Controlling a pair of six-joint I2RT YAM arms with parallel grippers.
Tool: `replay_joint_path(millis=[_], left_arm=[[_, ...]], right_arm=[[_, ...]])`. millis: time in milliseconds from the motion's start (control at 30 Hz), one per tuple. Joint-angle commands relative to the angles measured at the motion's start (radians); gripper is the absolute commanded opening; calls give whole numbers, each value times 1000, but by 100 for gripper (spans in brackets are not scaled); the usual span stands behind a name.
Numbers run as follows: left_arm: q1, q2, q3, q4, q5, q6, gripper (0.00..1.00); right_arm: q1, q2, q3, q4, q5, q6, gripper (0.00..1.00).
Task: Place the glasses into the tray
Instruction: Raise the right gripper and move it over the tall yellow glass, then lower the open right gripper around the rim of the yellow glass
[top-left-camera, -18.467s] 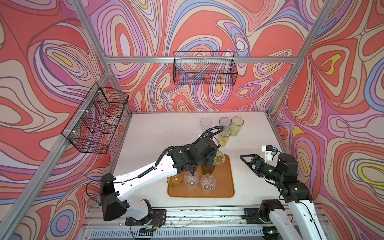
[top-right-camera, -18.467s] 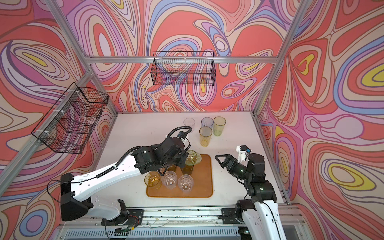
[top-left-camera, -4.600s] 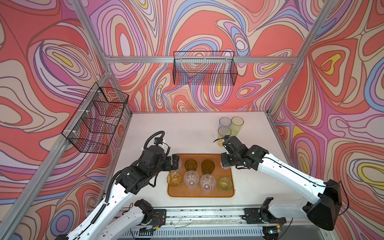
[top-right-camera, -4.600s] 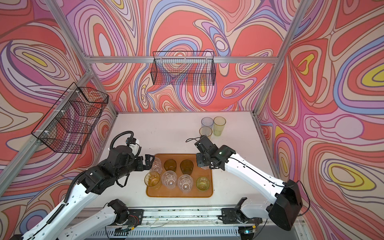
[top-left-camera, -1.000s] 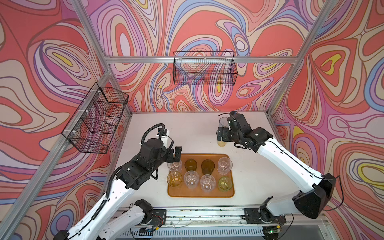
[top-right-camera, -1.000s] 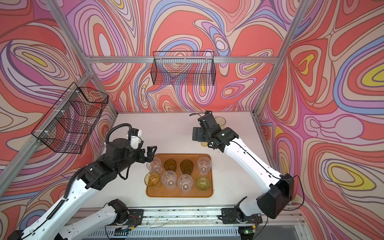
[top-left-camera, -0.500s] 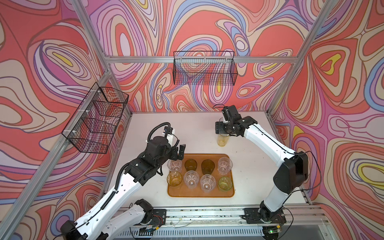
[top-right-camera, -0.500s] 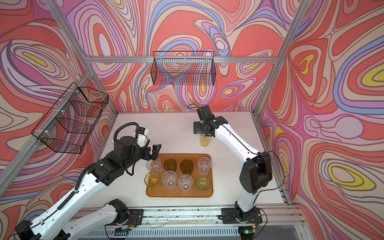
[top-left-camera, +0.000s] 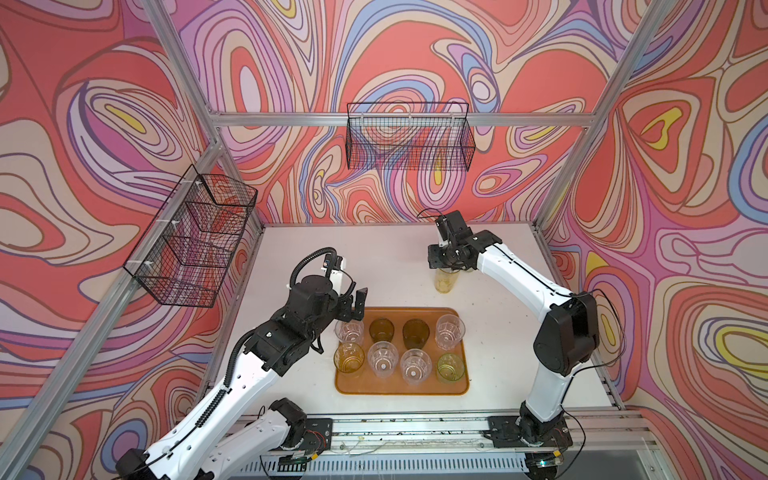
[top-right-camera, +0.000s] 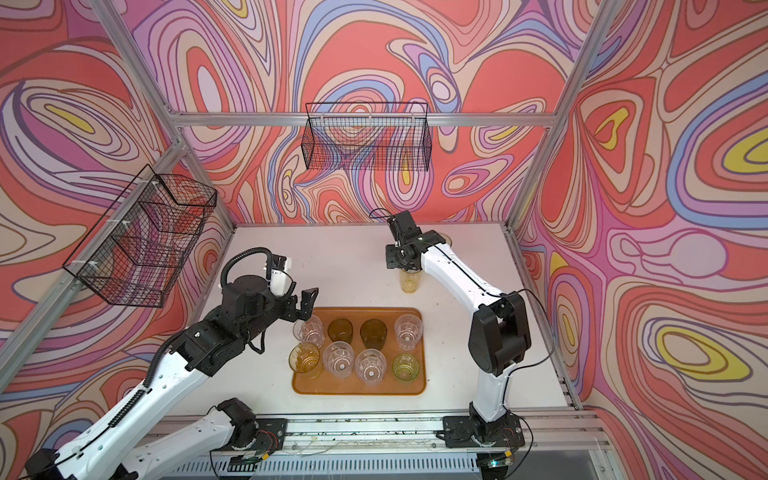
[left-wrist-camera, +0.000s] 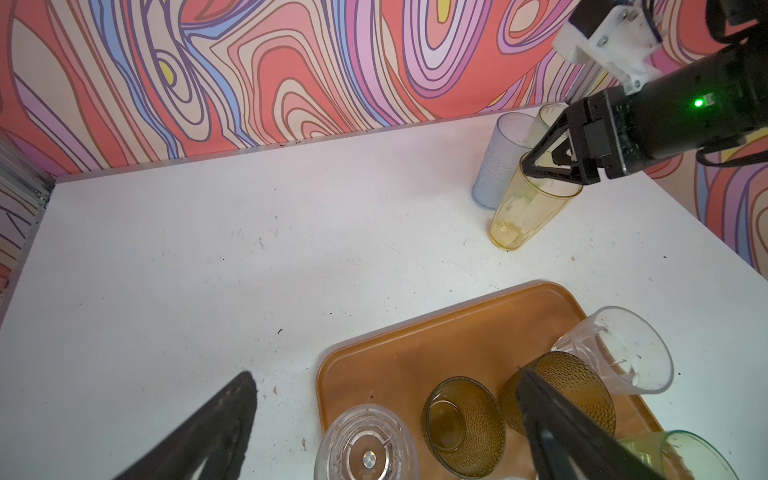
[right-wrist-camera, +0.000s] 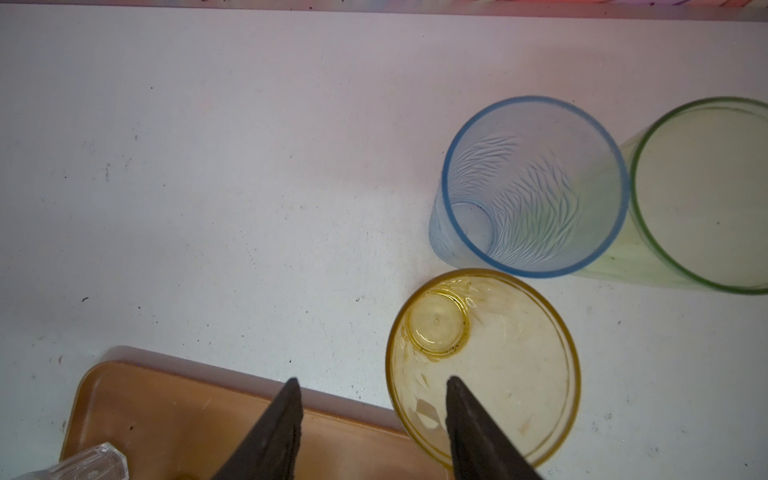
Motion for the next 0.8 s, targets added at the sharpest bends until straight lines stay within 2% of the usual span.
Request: replay_joint_path(millis=[0, 167, 767], left_arm=[[5, -6, -12, 14, -11, 15, 100], [5, 3, -11, 13, -9, 13, 100], [5, 1, -12, 6, -3, 9, 100]], right_arm=[[-1, -33, -23, 16, -8, 1, 51], [-1, -26, -31, 12, -4, -2, 37], [-1, 48, -11, -1, -11, -14, 27]])
